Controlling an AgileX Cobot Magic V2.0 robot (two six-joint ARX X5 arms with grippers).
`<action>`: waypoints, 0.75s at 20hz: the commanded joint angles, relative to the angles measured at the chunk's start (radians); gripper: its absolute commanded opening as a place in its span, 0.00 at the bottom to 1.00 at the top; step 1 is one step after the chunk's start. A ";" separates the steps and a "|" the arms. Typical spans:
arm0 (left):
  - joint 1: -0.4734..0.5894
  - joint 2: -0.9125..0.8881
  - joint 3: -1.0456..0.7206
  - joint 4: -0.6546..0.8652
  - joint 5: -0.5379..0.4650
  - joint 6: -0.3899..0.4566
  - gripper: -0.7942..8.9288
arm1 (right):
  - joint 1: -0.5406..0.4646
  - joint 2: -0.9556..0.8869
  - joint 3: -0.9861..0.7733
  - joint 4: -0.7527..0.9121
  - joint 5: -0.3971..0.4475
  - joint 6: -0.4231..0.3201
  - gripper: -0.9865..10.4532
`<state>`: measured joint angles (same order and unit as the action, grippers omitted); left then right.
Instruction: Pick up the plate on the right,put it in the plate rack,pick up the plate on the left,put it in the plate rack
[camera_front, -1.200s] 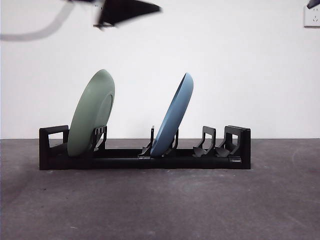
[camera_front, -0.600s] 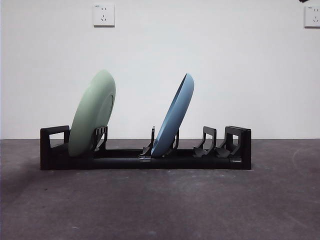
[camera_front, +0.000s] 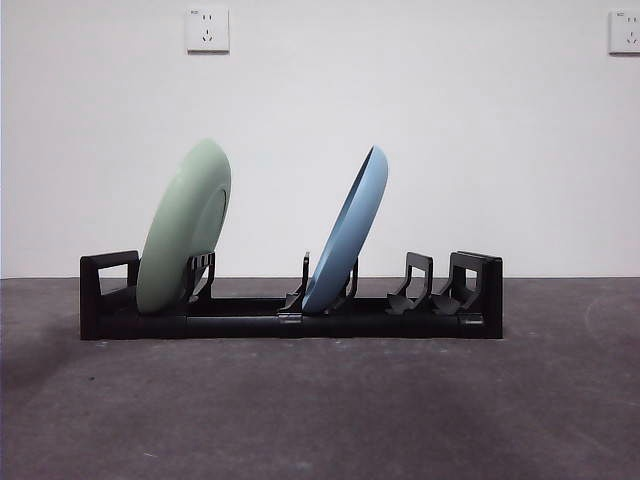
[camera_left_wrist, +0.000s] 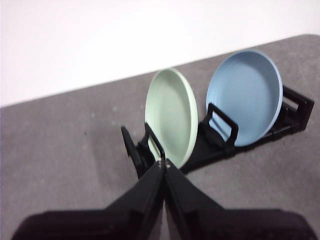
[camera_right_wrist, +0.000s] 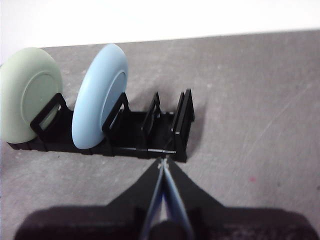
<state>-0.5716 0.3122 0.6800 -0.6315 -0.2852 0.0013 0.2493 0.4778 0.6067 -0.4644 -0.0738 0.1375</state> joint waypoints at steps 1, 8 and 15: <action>0.002 0.010 -0.006 -0.040 0.000 -0.024 0.08 | 0.001 0.006 -0.012 0.004 0.003 0.045 0.09; 0.002 0.019 -0.006 -0.119 0.000 -0.024 0.08 | 0.001 0.011 -0.012 0.004 0.003 0.045 0.09; 0.027 -0.007 -0.006 -0.043 0.002 0.076 0.08 | 0.001 0.013 -0.012 0.003 0.003 0.045 0.09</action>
<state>-0.5499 0.3149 0.6788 -0.6922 -0.2790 0.0429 0.2493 0.4908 0.6064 -0.4667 -0.0746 0.1726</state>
